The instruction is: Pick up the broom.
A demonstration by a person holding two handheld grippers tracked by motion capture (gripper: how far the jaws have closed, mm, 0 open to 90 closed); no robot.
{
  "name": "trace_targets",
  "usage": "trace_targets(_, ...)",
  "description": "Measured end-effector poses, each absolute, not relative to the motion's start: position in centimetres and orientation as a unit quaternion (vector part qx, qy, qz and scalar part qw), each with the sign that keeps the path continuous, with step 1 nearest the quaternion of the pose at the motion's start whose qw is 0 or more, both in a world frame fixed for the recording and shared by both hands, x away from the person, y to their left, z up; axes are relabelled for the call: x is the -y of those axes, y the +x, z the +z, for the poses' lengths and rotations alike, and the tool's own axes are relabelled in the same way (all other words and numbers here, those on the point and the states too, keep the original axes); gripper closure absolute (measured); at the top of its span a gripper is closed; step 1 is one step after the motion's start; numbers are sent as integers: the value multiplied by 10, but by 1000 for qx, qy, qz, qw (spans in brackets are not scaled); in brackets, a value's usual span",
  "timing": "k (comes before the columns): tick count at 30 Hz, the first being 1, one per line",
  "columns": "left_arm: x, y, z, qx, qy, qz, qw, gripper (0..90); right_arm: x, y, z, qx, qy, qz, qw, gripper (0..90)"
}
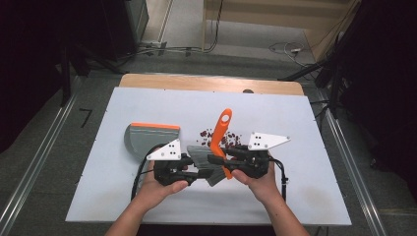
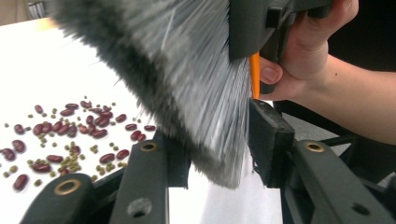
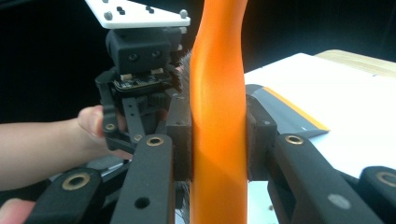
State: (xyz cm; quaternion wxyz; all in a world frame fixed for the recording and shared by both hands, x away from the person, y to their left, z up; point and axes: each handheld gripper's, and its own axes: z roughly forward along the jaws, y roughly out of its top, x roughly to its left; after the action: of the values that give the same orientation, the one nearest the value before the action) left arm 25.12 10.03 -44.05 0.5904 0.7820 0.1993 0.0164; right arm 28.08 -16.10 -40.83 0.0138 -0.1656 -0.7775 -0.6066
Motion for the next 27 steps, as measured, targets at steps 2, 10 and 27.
trace_targets(2, -104, 250, -440, -209, 779, 30, 590, 559, 162, 282, -408, 778, -172, -605, 9, 682)
trace_targets(10, -112, 248, -441, -250, 774, 68, 577, 265, 168, 285, -407, 775, -206, -597, -27, 681)
trace_targets(27, -144, 247, -442, -289, 756, 109, 577, 0, 188, 295, -407, 766, -284, -567, -108, 681)
